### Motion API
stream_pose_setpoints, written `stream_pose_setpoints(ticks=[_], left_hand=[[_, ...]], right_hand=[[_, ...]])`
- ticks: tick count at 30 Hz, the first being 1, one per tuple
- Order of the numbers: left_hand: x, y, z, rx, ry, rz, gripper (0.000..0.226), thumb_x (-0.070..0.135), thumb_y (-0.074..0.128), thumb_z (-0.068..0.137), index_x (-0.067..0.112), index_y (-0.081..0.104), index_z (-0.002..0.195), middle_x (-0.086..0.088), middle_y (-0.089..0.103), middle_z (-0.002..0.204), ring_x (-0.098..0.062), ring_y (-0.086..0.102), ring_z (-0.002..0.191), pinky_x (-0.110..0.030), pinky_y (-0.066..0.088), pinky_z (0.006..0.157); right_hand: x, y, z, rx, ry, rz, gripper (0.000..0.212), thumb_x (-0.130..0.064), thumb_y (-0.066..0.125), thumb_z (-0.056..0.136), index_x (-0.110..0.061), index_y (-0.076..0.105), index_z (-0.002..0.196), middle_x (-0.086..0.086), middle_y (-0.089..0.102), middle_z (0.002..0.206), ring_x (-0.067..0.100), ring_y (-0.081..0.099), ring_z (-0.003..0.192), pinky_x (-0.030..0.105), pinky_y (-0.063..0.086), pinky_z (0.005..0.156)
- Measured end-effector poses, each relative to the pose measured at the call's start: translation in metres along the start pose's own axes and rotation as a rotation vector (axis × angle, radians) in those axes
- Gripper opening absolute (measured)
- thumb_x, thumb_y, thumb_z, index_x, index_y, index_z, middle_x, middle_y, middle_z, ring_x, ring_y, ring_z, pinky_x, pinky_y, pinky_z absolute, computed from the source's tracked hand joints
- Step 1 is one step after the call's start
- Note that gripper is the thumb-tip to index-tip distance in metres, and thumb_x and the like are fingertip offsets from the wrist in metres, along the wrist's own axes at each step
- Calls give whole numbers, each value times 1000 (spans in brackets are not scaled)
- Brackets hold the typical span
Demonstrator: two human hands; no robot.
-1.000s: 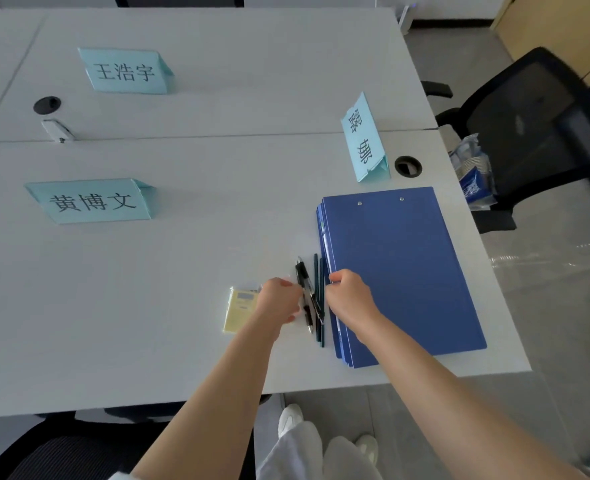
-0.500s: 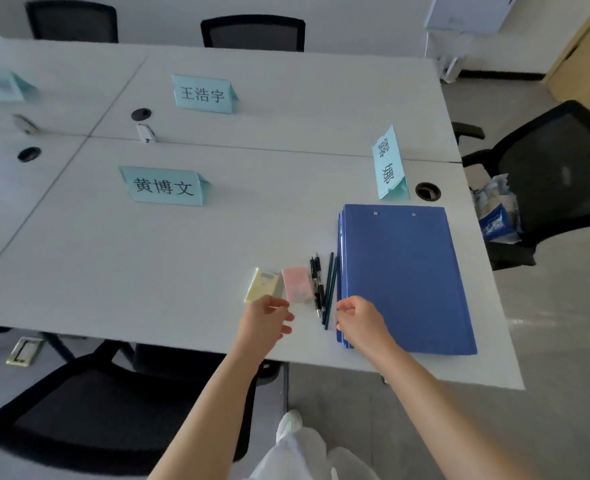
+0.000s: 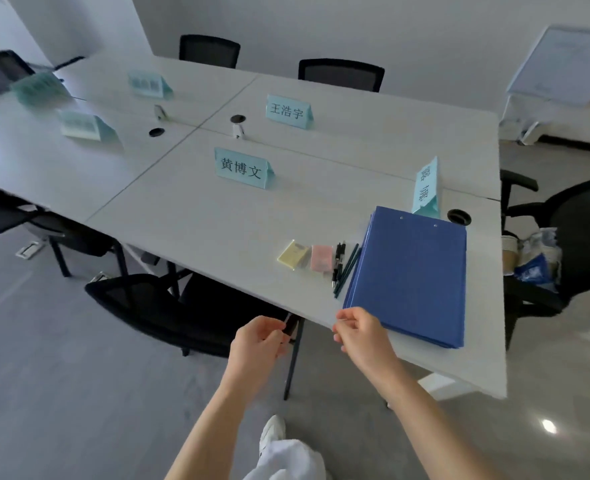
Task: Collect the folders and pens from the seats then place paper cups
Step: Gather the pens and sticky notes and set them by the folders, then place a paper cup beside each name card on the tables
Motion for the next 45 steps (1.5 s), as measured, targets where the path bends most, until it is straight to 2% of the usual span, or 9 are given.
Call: stream_pose_setpoints(ticks=[7,10,16,23,26,33,37,40,45], left_hand=[[3,-40,-17,79,69,5,29,-1,50,87,22,67,88,-1,72,79,-18,66,69,-32,56,71],[20,-57,-11,100,122,2,28,0,50,88,23,67,92,-1,72,81,-19,66,71,-35,55,68],[75,-79,8,73,283,50,28,5,49,90,26,66,93,3,73,78,-17,69,75,-41,57,76],[80,-81,16,30,290,47,28,3,50,90,25,66,93,3,73,75,-19,68,73,-45,58,79],[76,-61,19,-17,274,67,26,3,51,90,24,67,94,3,74,74,-22,69,74,-44,58,80],[87,58,17,-189,278,129,26,0,49,91,21,65,93,0,72,73,-20,65,66,-41,54,73],[88,171,-1,-275,278,166,28,-2,50,92,22,63,92,-6,71,78,-21,62,67,-40,50,66],[91,262,-29,-283,271,179,28,1,50,92,26,63,92,-1,72,79,-19,66,70,-42,55,69],[103,393,-65,-320,249,233,21,10,54,92,30,59,96,0,70,87,-17,66,75,-34,56,67]], right_hand=[[-25,2,-28,16,-78,86,15,-19,50,95,-20,60,106,0,68,96,15,65,92,39,56,87],[-51,-15,-34,94,-131,193,16,-14,49,96,-15,62,106,2,69,93,16,67,90,37,57,83],[-100,-39,-42,190,-222,303,15,-11,49,96,-18,62,100,8,71,93,25,67,92,41,56,83],[-101,-40,-42,227,-179,352,15,-8,49,96,-13,62,102,16,69,96,22,62,83,44,55,82],[-86,-51,-37,257,-134,369,17,-11,49,96,-17,62,104,9,70,94,21,64,83,45,56,82],[-21,-143,-21,403,-74,413,19,-9,49,95,-14,62,108,3,70,92,18,67,91,39,58,83],[34,-229,-14,448,-56,399,17,-9,49,96,-13,60,108,3,69,91,19,67,91,37,55,81],[80,-306,-5,446,-51,354,17,-10,51,96,-11,59,111,6,68,91,21,66,89,41,55,84],[141,-410,16,421,-32,250,14,-11,52,94,-22,57,102,-1,68,91,15,65,88,44,55,89]])
Point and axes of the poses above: each hand's wrist, its own z-axis towards the middle knuckle, its own y-axis out of the palm, x = y × z, the point moved 5 cm from there along z, towards the middle knuckle
